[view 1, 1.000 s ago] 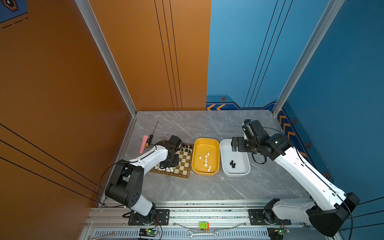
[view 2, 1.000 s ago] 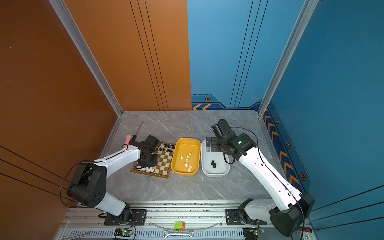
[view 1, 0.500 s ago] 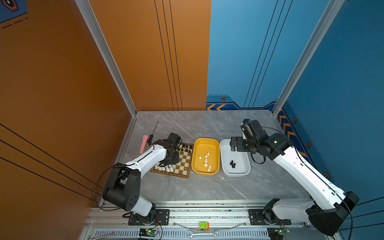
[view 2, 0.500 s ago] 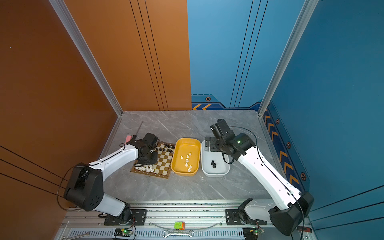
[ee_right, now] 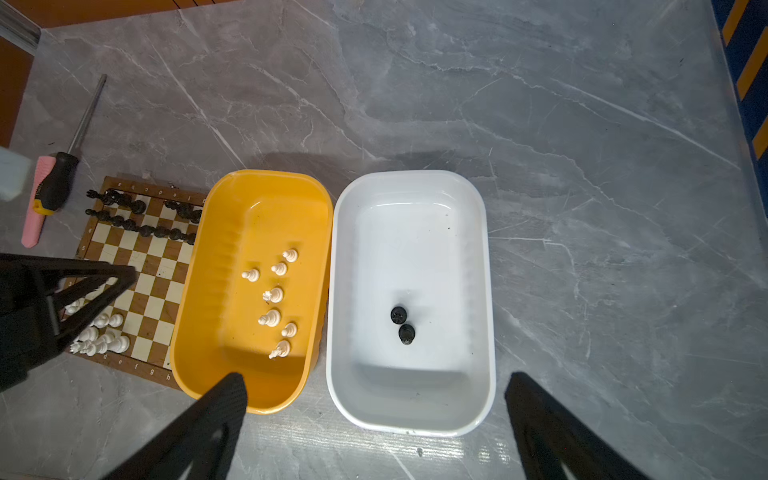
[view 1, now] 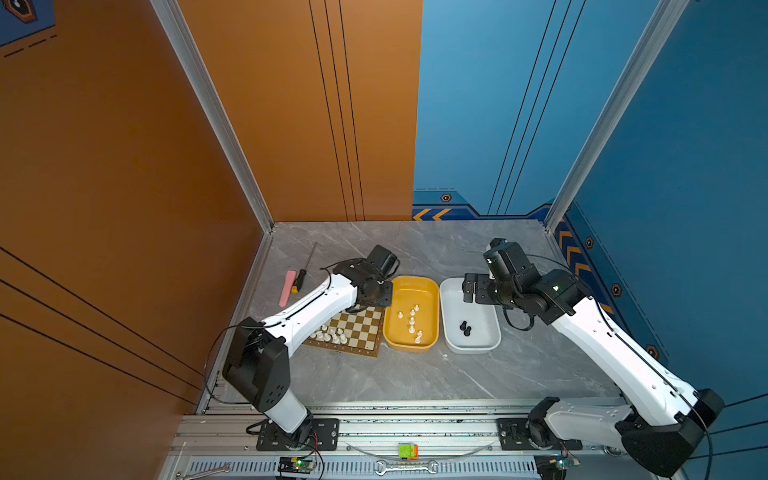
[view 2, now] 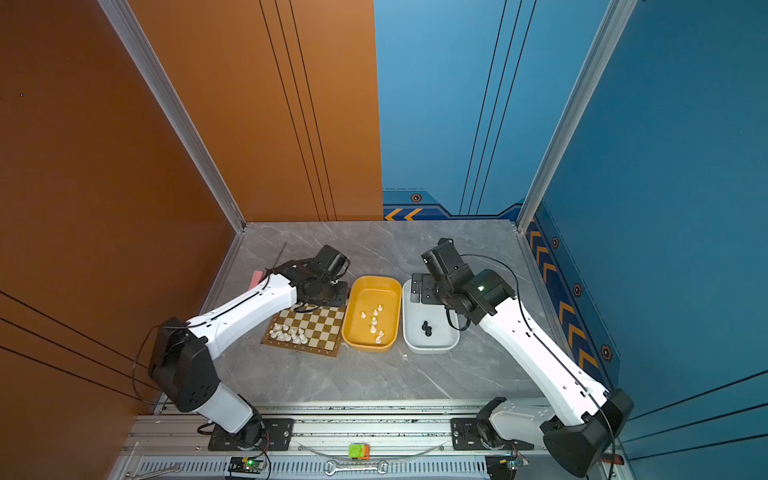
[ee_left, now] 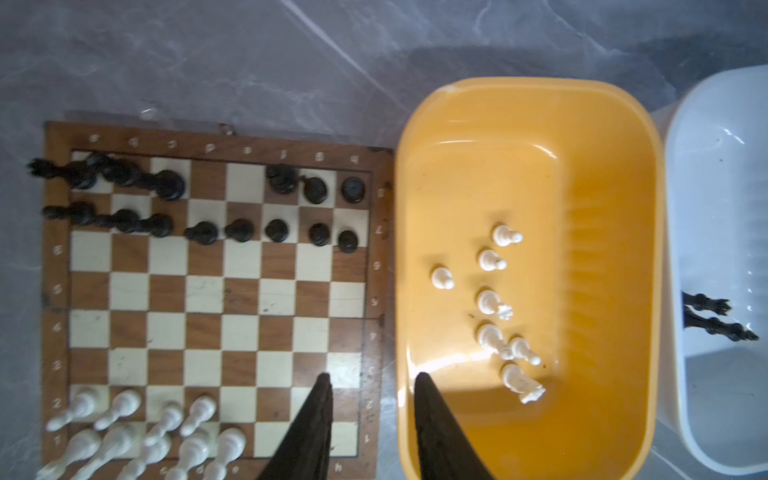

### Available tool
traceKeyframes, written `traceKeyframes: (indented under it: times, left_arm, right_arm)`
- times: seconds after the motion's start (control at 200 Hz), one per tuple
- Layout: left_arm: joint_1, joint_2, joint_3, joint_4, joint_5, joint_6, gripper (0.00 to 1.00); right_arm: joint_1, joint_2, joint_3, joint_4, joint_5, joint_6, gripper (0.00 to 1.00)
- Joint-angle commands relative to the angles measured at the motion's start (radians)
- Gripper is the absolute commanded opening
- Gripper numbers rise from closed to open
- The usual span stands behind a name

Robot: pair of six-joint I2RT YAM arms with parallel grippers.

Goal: Set up the chess pieces on the board

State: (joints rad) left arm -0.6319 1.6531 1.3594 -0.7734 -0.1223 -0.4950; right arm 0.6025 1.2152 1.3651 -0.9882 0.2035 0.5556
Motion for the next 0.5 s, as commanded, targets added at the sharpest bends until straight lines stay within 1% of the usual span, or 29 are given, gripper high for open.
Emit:
traceKeyframes:
  times: [0.0,0.165,0.496]
  left_arm:
    - [-0.047,0.08,0.05,-0.032,0.006,-0.007,0.34]
    - [-0.088,0.165,0.109,-0.035,-0.005,0.003,0.32]
    - [-0.098,0.286,0.164,-0.037,-0.006,0.016,0.3]
  right_arm:
    - [0.005,-0.054,-0.03,-0.043,0.041,0.035,1.0]
    - [0.003,-0.102,-0.06,-0.051,0.057,0.047,1.0]
    - [-0.007,-0.15,-0.093,-0.06,0.068,0.047,1.0]
